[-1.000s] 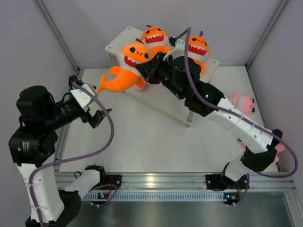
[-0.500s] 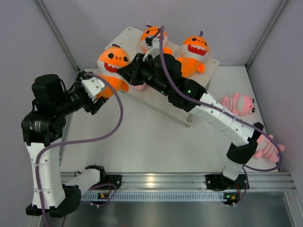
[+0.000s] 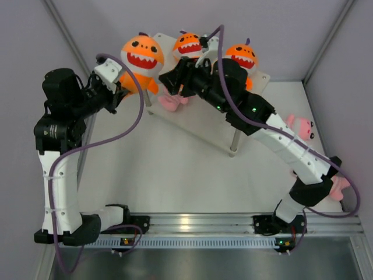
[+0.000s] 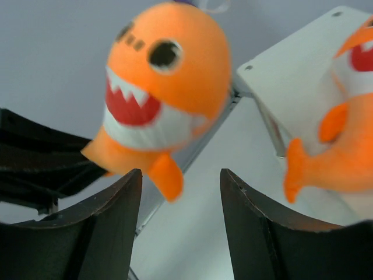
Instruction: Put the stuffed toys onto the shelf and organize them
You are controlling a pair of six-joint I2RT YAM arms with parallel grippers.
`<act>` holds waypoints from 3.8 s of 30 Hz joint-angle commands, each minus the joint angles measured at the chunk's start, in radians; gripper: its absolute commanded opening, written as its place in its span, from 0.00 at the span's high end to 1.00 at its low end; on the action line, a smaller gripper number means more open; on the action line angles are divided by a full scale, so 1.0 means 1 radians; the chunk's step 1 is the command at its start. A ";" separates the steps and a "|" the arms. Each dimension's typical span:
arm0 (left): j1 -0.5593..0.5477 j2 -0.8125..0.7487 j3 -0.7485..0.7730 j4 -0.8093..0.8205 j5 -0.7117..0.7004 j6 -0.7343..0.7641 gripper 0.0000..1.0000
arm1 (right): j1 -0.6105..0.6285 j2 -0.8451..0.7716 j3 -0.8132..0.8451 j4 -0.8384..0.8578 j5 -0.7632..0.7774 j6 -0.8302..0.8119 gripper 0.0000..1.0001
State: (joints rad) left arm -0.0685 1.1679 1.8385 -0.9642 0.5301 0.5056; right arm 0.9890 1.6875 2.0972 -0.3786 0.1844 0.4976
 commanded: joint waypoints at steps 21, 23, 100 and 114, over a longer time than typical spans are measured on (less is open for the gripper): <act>-0.008 0.628 0.527 0.272 -0.001 -0.276 1.00 | -0.414 -0.657 -0.439 -0.207 0.244 -0.310 0.39; -0.020 0.656 0.551 0.278 -0.034 -0.266 1.00 | -0.420 -0.661 -0.442 -0.218 0.244 -0.311 0.40; -0.117 -0.212 -0.493 -0.226 0.088 0.125 0.01 | -1.431 -0.357 -0.872 -0.016 -0.191 -0.129 1.00; -0.117 -0.234 -0.464 -0.225 0.061 0.109 0.01 | -1.055 -0.467 -0.116 -0.399 -0.089 -0.228 1.00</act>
State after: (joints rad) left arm -0.1864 0.9630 1.3510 -1.1824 0.5896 0.6052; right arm -0.1967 1.1713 1.9041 -0.6319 0.0399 0.3088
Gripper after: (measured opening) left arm 0.990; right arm 0.029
